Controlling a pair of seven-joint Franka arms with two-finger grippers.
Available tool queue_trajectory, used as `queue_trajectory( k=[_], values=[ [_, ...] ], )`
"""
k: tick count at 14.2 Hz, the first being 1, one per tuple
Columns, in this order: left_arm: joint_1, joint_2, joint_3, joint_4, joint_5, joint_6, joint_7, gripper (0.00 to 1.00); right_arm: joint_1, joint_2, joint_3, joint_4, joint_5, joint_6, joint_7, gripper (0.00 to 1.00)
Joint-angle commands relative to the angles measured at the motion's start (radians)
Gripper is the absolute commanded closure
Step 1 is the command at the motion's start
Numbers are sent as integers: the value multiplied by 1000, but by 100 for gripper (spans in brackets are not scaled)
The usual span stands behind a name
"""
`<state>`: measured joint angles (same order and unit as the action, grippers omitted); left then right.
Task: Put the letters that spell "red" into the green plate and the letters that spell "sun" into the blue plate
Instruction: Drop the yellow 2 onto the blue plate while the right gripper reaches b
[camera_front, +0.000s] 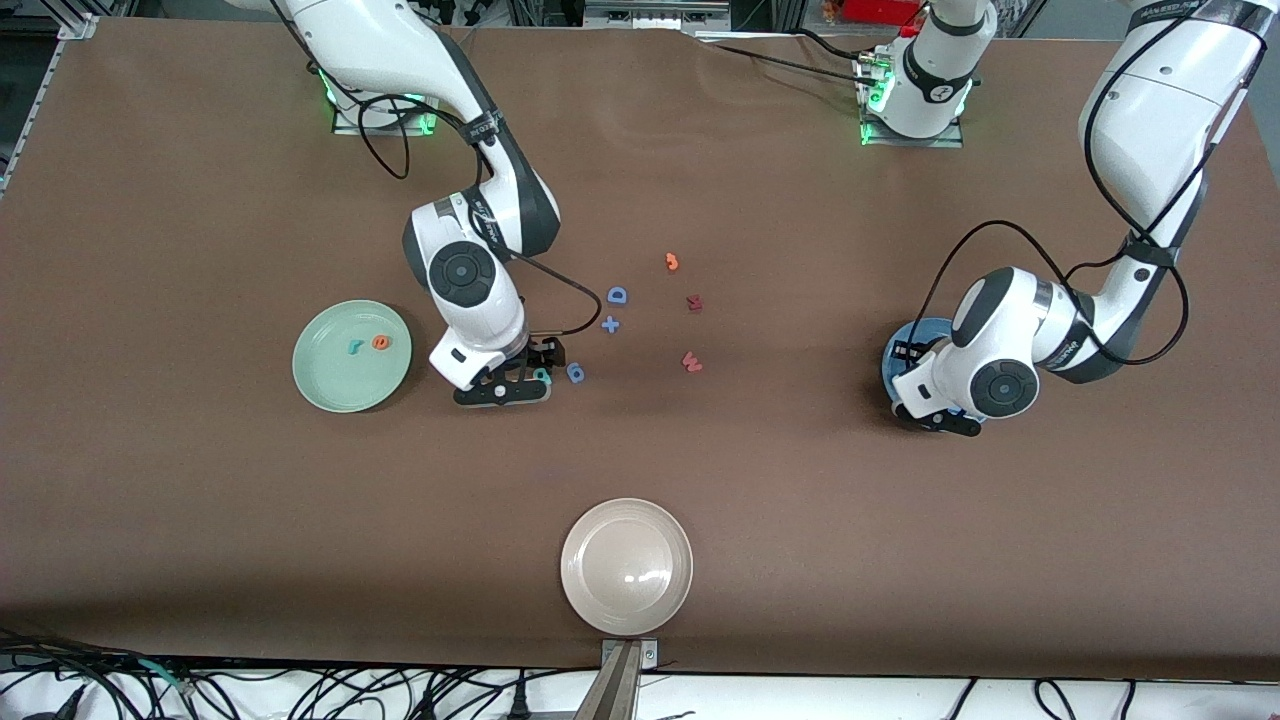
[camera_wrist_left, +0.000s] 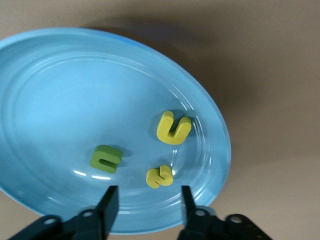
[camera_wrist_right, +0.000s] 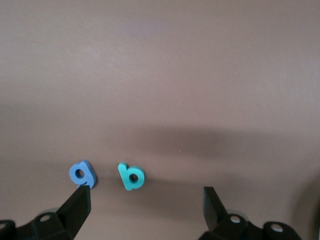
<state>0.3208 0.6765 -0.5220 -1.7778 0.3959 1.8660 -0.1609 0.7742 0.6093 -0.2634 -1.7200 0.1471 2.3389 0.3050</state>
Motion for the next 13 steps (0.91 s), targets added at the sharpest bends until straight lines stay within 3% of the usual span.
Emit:
queue_trajectory(
  k=[1,4,6,9,11,12,13],
  values=[
    [7,-41,-6,1,-6,-5,17,0,25,15,-3,8,-18,77,-49,1],
    [9,-127,-50,27,-9,-60,12,0,20,30,7,-6,8,91,-26,1],
    [7,-195,-69,84,-73,-117,12,0,25,44,7,-29,19,92,-26,1],
    [4,-227,-84,265,-121,-264,14,0,28,50,7,-39,17,120,-26,16],
    [9,-232,-92,441,-170,-376,14,0,34,52,7,-41,19,119,-24,31],
    [8,-232,-90,512,-178,-414,11,0,34,53,7,-43,19,117,-23,45],
    [9,-232,-90,558,-170,-444,11,0,34,56,7,-43,19,117,-15,48]
  ],
)
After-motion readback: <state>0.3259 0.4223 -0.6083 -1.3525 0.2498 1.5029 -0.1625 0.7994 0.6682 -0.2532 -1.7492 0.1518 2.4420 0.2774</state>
